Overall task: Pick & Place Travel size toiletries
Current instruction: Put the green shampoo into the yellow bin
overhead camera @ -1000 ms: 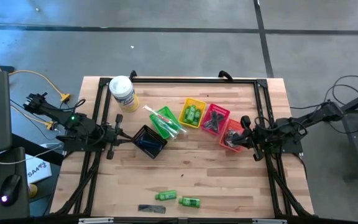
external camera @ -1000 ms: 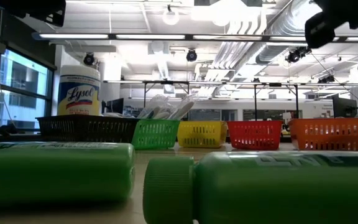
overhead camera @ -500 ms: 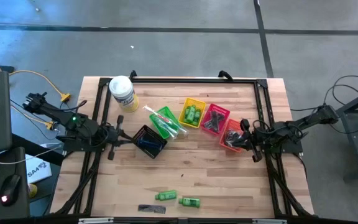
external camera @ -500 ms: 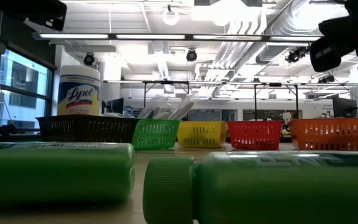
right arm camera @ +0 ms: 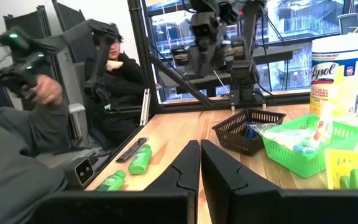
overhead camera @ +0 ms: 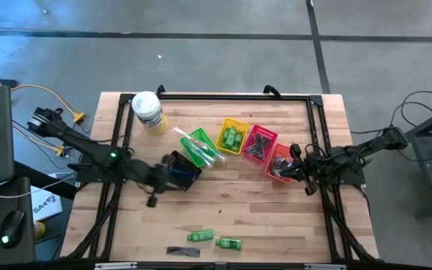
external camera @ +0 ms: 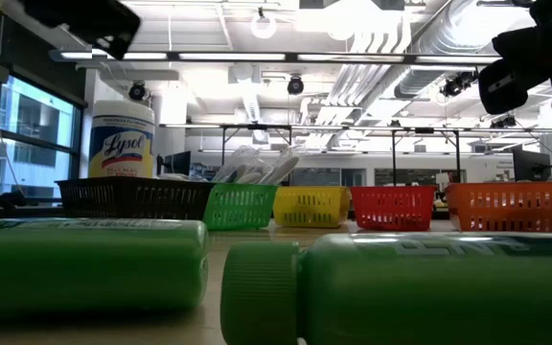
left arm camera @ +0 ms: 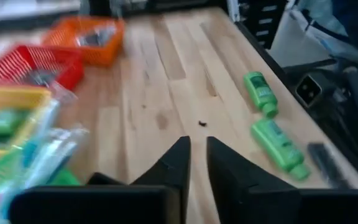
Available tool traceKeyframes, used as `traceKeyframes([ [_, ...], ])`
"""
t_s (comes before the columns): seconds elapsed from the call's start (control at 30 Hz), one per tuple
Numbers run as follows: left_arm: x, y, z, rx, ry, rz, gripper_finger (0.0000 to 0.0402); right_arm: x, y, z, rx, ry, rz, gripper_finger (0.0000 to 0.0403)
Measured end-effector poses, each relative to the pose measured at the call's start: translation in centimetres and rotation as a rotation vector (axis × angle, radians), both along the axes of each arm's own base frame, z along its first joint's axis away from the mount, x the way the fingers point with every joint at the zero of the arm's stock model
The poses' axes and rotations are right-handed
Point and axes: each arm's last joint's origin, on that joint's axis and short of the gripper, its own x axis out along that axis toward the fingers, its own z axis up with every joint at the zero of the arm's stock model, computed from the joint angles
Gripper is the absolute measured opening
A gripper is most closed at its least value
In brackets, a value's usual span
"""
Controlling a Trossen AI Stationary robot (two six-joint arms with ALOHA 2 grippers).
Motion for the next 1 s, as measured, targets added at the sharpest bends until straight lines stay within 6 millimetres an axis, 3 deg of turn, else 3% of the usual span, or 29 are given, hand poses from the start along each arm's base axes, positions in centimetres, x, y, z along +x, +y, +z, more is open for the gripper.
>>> traceKeyframes([
  [0.3,7.5,-5.2,-0.2,-0.053,0.352,0.069,0.0178,0.0,0.0,-0.1,-0.002,0.004,0.003,0.0007],
  [0.43,10.0,-8.3,-1.1,-0.037,0.464,0.075,0.0215,0.0,0.0,-0.1,-0.001,0.010,0.011,0.0007],
  [0.7,13.0,-13.8,-3.2,-0.053,0.586,0.087,0.0226,0.0,0.1,-0.3,-0.009,0.028,0.046,0.0007],
  [1.0,14.7,-15.4,-6.5,-0.133,0.691,0.127,0.0226,0.0,0.1,-0.5,-0.016,0.049,0.045,0.0007],
])
